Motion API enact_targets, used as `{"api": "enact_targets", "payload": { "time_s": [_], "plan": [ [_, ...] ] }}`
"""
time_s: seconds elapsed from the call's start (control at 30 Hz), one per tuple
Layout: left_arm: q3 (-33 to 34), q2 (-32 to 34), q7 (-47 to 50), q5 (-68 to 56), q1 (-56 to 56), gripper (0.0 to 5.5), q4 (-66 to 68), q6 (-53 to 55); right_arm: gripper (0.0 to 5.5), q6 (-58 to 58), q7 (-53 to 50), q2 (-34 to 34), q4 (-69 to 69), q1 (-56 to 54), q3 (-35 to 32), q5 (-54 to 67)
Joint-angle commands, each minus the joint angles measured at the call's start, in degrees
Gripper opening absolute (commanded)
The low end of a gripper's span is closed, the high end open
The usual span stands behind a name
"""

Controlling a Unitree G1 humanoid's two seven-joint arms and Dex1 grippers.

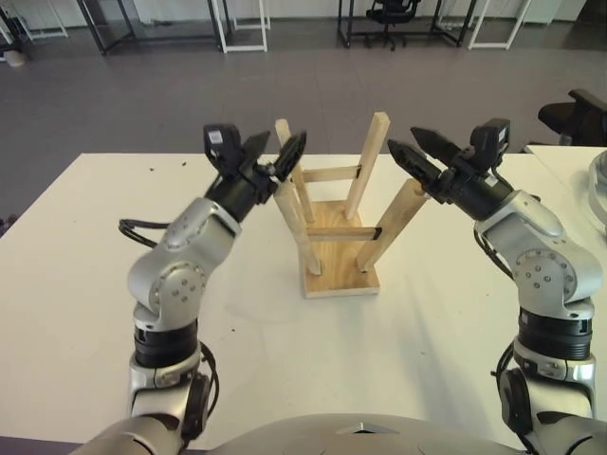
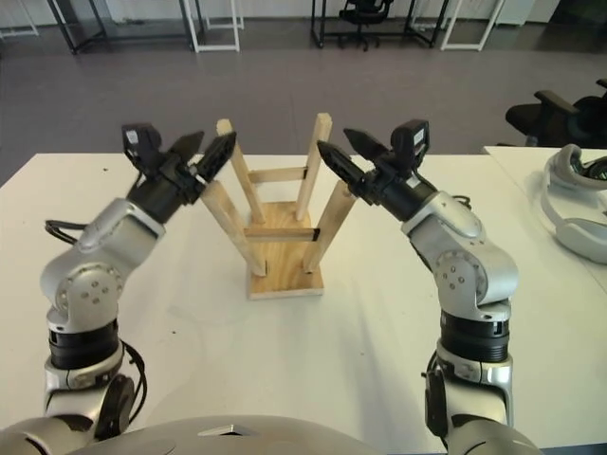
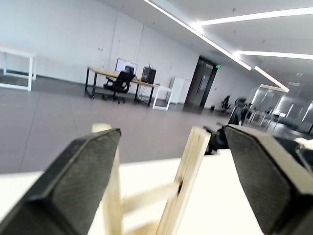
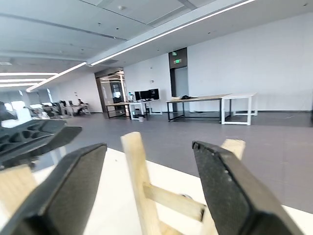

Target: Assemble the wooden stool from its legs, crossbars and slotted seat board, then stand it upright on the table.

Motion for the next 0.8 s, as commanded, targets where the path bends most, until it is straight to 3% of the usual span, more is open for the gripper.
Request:
{"api": "enact_targets", "payload": {
  "time_s": [0.03, 0.1, 0.23, 0.3, 0.37, 0.47, 0.63, 0.73, 0.8],
  "plan": [
    [7.32, 4.76, 1.62, -9.31, -14.11, 3.92, -1.09, 1.85, 3.28, 3.39, -3.24, -3.35, 1.30, -14.05, -7.51, 11.19],
    [6.69, 5.68, 1.73, -10.23, -12.96, 3.92, -1.86, 3.11, 3.28, 5.09, -4.02, -4.15, 0.12, -13.47, -6.36, 11.94],
    [-1.78, 6.03, -4.86, -4.17, 1.17, 3.92, 2.73, 3.33, 3.28, 6.46, -5.45, -2.53, -2.93, 4.35, 3.78, 4.38],
    [-15.08, 9.42, -9.17, 8.26, 10.95, 3.92, 7.06, -0.88, 3.28, 2.28, -3.75, -2.54, -0.04, 12.64, 11.83, -4.52],
    [-21.39, 8.79, -11.49, 14.92, 17.97, 3.92, 9.77, -6.19, 3.28, -1.00, -3.87, -1.23, 2.02, 14.72, 13.76, -7.62],
    [-14.43, 5.64, -10.25, 12.09, 13.00, 3.92, 10.45, -8.57, 3.28, -2.41, -5.48, 0.68, 0.99, 10.20, 8.73, -2.90],
    [7.01, 4.15, -7.25, -6.71, -2.47, 3.92, 11.69, -11.50, 3.28, -5.59, -3.23, -0.53, 6.43, 3.82, 2.84, -1.04],
    [17.85, 11.14, -9.05, -8.90, -5.41, 3.92, 18.84, -13.43, 3.28, -11.27, 0.97, -3.42, 12.65, 4.20, 7.43, -10.55],
    [16.70, 17.72, -15.18, -0.68, 1.27, 3.92, 21.69, -15.29, 3.28, -13.81, 4.45, -2.95, 13.42, 7.19, 12.74, -14.67]
  ]
}}
